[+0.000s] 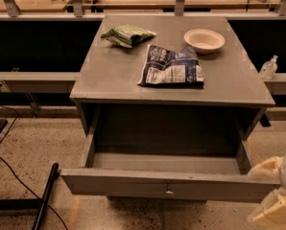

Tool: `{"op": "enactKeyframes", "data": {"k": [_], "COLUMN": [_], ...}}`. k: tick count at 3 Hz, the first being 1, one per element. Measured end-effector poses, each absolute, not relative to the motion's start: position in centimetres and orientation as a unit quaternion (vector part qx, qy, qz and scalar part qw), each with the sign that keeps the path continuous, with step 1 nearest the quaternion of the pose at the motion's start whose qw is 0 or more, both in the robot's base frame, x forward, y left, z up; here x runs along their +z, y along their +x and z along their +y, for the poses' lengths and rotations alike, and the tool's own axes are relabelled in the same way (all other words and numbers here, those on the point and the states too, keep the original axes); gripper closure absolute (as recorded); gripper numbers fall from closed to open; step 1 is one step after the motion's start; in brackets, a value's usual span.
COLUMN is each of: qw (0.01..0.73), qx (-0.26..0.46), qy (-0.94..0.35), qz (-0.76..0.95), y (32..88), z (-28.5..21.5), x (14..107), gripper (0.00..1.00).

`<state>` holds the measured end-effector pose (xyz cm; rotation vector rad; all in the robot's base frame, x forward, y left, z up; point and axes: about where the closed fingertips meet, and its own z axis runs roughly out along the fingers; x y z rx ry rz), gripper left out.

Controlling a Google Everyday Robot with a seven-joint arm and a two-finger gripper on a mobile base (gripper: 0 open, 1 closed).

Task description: Close top drawer

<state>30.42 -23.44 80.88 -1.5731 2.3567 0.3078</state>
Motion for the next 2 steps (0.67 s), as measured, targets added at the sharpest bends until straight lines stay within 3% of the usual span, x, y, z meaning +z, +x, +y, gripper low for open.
{"op": "enactKeyframes", "data": {"k": [2], "qw": [0.134], "qx": [0.111], "qy": [-0.551], "qz": [0.816], "y": [30.14], "z": [-23.27], "x": [80.11], "gripper": [0.88]}}
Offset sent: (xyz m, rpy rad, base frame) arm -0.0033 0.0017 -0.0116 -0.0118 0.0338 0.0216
